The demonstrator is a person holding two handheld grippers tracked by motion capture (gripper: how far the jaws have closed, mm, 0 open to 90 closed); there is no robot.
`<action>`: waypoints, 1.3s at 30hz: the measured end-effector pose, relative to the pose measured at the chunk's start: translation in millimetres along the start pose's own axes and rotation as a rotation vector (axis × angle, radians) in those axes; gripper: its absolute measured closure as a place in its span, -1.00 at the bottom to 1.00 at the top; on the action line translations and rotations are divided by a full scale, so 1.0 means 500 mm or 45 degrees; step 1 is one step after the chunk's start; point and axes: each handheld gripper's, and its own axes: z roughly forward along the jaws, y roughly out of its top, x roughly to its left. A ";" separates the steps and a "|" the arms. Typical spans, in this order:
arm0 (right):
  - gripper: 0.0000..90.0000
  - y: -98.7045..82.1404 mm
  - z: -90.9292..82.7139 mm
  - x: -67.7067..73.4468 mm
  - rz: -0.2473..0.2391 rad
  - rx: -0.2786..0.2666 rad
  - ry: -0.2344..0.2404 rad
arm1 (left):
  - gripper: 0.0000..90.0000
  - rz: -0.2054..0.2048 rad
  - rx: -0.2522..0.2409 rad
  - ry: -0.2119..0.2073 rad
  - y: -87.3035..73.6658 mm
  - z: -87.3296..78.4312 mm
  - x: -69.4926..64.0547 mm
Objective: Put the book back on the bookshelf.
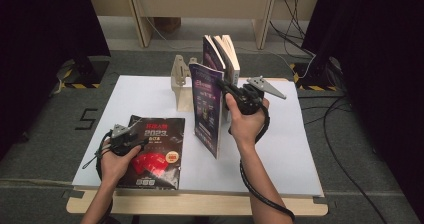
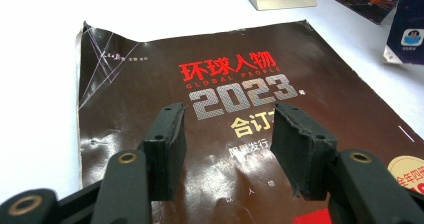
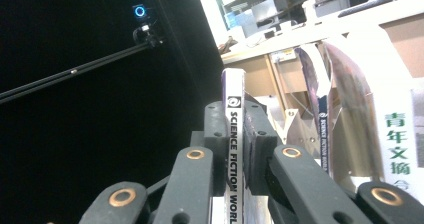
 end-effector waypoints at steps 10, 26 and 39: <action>0.86 0.007 0.000 0.000 0.000 -0.029 -0.012 | 0.04 0.000 0.000 0.000 0.000 0.000 0.000; 0.86 0.013 0.010 -0.001 -0.029 -0.063 -0.050 | 0.04 0.001 0.000 0.001 -0.001 0.000 0.001; 0.86 0.019 0.021 0.000 -0.053 -0.080 -0.077 | 0.04 -0.001 -0.001 0.002 -0.001 -0.001 0.002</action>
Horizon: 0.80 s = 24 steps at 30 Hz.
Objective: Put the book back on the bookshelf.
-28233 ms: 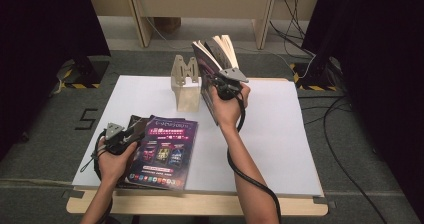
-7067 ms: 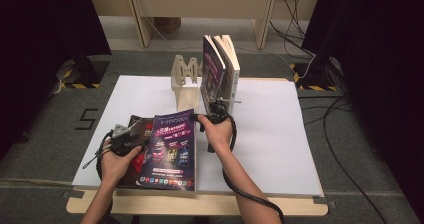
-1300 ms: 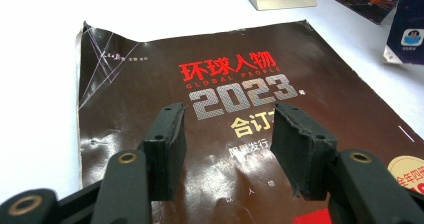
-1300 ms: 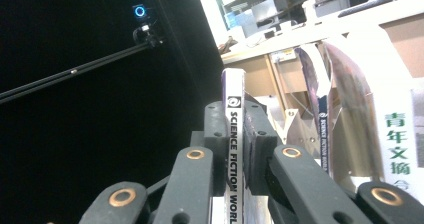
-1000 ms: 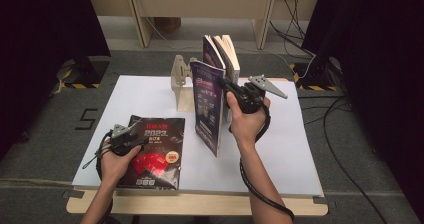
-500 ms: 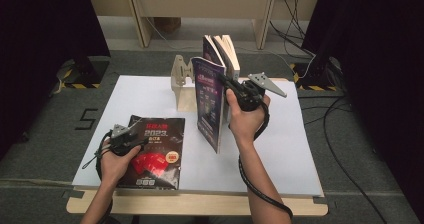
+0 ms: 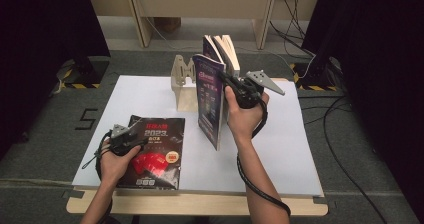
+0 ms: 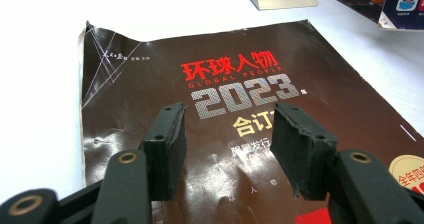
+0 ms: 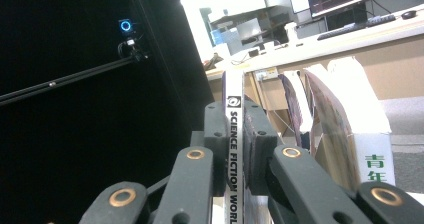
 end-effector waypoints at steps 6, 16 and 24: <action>0.86 0.002 0.006 -0.002 0.008 -0.004 -0.002 | 0.04 0.000 -0.001 -0.002 0.000 0.000 0.000; 0.86 0.007 0.018 0.000 -0.009 -0.024 -0.033 | 0.04 0.000 0.001 0.002 0.001 -0.002 0.002; 0.86 0.013 0.025 0.000 -0.018 -0.038 -0.050 | 0.04 0.000 -0.002 0.001 0.001 -0.002 0.002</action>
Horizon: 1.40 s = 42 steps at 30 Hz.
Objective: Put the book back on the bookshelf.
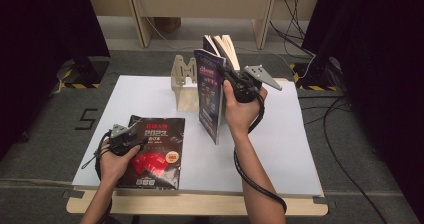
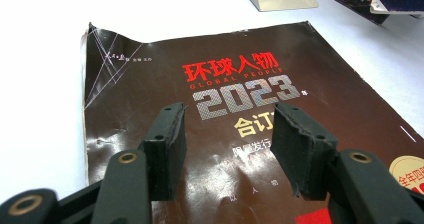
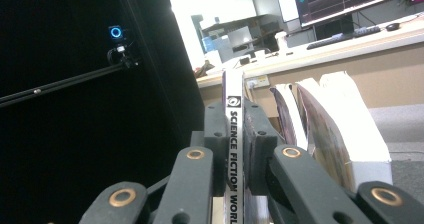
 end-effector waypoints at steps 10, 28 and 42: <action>0.86 0.001 0.013 -0.003 -0.005 0.001 -0.012 | 0.04 -0.004 0.002 -0.002 -0.001 0.001 0.000; 0.86 0.015 0.038 0.002 -0.028 -0.006 -0.029 | 0.04 -0.002 0.001 0.000 -0.001 0.001 0.002; 0.86 0.019 0.053 0.002 -0.040 -0.020 -0.049 | 0.04 -0.003 0.002 0.004 -0.001 0.000 0.003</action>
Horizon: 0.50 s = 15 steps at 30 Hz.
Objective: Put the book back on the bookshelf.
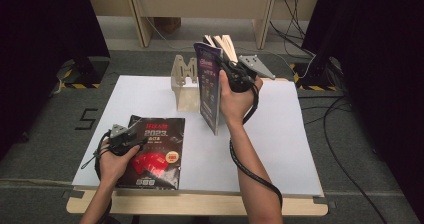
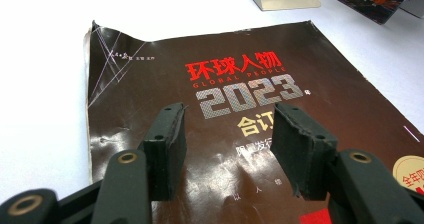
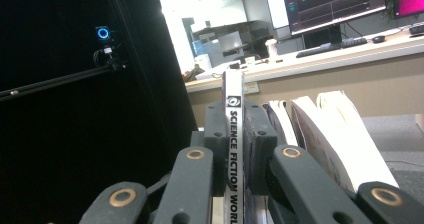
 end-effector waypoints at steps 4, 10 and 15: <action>0.86 0.002 0.003 0.000 -0.007 -0.006 -0.002 | 0.04 0.000 -0.003 -0.001 0.000 0.001 0.000; 0.86 0.005 0.010 0.001 -0.016 -0.011 -0.003 | 0.04 -0.001 -0.004 0.000 0.000 0.000 0.001; 0.86 0.005 0.016 0.001 -0.015 -0.010 -0.010 | 0.04 0.001 -0.002 -0.001 -0.001 0.000 0.001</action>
